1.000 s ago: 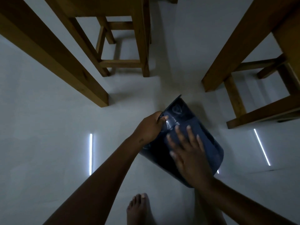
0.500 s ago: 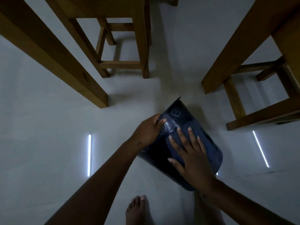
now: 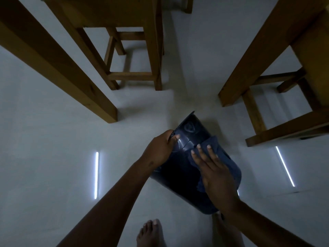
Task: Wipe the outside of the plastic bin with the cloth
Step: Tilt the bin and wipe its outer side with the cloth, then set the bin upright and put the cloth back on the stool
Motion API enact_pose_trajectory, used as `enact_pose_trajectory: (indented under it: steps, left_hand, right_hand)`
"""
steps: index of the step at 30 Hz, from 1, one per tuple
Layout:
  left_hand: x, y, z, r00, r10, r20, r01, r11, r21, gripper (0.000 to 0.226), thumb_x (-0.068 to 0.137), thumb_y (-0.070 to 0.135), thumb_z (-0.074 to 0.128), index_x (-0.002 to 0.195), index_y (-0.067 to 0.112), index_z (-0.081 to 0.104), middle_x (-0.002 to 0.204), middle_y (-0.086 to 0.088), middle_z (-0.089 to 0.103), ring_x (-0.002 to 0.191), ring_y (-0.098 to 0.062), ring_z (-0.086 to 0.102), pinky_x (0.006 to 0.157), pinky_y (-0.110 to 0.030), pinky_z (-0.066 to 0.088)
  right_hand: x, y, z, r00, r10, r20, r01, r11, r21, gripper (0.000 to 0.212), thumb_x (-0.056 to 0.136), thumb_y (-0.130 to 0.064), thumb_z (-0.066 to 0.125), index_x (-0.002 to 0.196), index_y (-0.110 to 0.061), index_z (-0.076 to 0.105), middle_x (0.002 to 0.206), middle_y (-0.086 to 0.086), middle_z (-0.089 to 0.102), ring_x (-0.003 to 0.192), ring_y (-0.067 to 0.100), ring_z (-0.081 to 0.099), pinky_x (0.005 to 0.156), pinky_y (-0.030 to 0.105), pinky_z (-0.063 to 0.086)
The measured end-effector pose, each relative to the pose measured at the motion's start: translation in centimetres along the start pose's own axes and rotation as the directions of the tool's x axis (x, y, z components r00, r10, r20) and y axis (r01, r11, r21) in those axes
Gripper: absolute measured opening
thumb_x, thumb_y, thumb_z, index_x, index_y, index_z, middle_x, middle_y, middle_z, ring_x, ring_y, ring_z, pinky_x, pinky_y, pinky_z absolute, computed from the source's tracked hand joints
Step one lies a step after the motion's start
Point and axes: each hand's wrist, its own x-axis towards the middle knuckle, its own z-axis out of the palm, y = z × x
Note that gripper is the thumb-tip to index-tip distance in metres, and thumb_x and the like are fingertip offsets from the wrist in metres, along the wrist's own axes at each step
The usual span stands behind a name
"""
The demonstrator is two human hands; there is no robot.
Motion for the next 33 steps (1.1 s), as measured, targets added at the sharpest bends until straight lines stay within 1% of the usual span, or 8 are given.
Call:
enact_pose_trajectory:
  steps: [4, 8, 11, 17, 23, 28, 31, 33]
  left_hand:
    - [-0.9, 0.5, -0.2, 0.999, 0.014, -0.051, -0.015, 1.0, -0.022, 0.028, 0.099, 0.038, 0.04, 0.086, 0.017, 0.056, 0.078, 0.003, 0.061, 0.075, -0.016, 0.058, 0.068, -0.026, 0.044]
    - [-2.7, 1.2, -1.6, 0.996, 0.071, -0.055, -0.073, 0.997, -0.034, 0.014, 0.094, 0.035, 0.053, 0.081, 0.032, 0.054, 0.072, 0.015, 0.058, 0.069, 0.003, 0.055, 0.061, -0.007, 0.04]
    - [-4.3, 2.8, -2.9, 0.989, 0.147, -0.005, -0.147, 0.988, -0.045, 0.01, 0.087, 0.033, 0.064, 0.096, 0.029, 0.06, 0.078, 0.014, 0.064, 0.073, 0.002, 0.061, 0.065, -0.014, 0.046]
    - [-6.9, 3.7, -1.7, 0.928, 0.366, -0.075, -0.327, 0.892, 0.311, 0.016, 0.092, 0.032, 0.054, 0.107, 0.027, 0.057, 0.09, 0.0, 0.072, 0.083, -0.023, 0.069, 0.072, -0.035, 0.056]
    - [-8.1, 0.9, 0.9, 0.908, 0.42, -0.007, -0.352, 0.771, 0.53, 0.031, 0.072, 0.004, 0.068, 0.098, 0.021, 0.067, 0.064, 0.002, 0.067, 0.052, -0.017, 0.063, 0.041, -0.023, 0.048]
    - [-8.7, 0.3, 2.6, 0.912, 0.408, 0.052, -0.363, 0.741, 0.565, 0.03, 0.073, 0.004, 0.064, 0.098, 0.02, 0.064, 0.067, 0.001, 0.067, 0.054, -0.017, 0.063, 0.044, -0.027, 0.051]
    - [-9.2, 0.0, 4.0, 0.916, 0.374, 0.144, -0.389, 0.748, 0.537, 0.026, 0.075, 0.007, 0.061, 0.099, 0.018, 0.062, 0.071, -0.002, 0.067, 0.058, -0.022, 0.064, 0.044, -0.031, 0.051]
    - [-9.3, -0.4, 4.7, 0.912, 0.342, 0.226, -0.41, 0.751, 0.517, 0.028, 0.078, 0.013, 0.057, 0.105, 0.017, 0.061, 0.083, -0.006, 0.07, 0.068, -0.028, 0.068, 0.049, -0.035, 0.054]
  right_hand:
    - [0.6, 0.4, -1.4, 0.999, -0.026, -0.04, 0.028, 0.999, 0.034, 0.084, 0.069, 0.014, 0.068, 0.142, -0.019, 0.041, 0.148, 0.002, 0.042, 0.137, 0.025, 0.039, 0.102, 0.023, 0.038]
    - [1.5, -0.4, -4.8, 0.977, 0.204, -0.066, -0.147, 0.862, 0.485, 0.056, 0.093, 0.003, 0.05, 0.14, -0.025, 0.044, 0.14, -0.004, 0.049, 0.126, 0.008, 0.048, 0.103, 0.014, 0.035]
    - [2.4, -1.0, -6.9, 0.927, 0.364, -0.089, -0.23, 0.739, 0.633, 0.046, 0.098, -0.003, 0.045, 0.141, -0.018, 0.044, 0.138, -0.01, 0.048, 0.124, 0.001, 0.046, 0.099, 0.004, 0.032]
    - [2.1, -1.9, -9.3, 0.861, 0.488, -0.141, -0.288, 0.697, 0.657, 0.049, 0.099, -0.006, 0.04, 0.146, -0.022, 0.036, 0.143, -0.004, 0.045, 0.128, 0.011, 0.043, 0.097, 0.009, 0.033]
    - [0.2, -1.6, -9.1, 0.857, 0.503, -0.112, -0.304, 0.67, 0.677, 0.05, 0.101, -0.008, 0.036, 0.147, -0.026, 0.032, 0.144, 0.004, 0.048, 0.126, 0.018, 0.049, 0.107, 0.032, 0.038]
    - [-0.4, -1.6, -9.1, 0.857, 0.507, -0.089, -0.319, 0.659, 0.681, 0.05, 0.101, -0.009, 0.038, 0.147, -0.027, 0.032, 0.143, -0.01, 0.04, 0.129, 0.008, 0.042, 0.095, -0.002, 0.026]
    - [-0.5, -1.7, -9.1, 0.87, 0.491, -0.053, -0.328, 0.655, 0.68, 0.049, 0.101, -0.011, 0.039, 0.146, -0.028, 0.031, 0.142, -0.01, 0.042, 0.129, 0.009, 0.043, 0.094, -0.003, 0.026]
    - [-0.8, -1.9, -9.0, 0.883, 0.468, -0.025, -0.331, 0.661, 0.673, 0.049, 0.101, -0.013, 0.039, 0.146, -0.03, 0.031, 0.141, -0.002, 0.049, 0.123, 0.012, 0.049, 0.098, 0.009, 0.034]
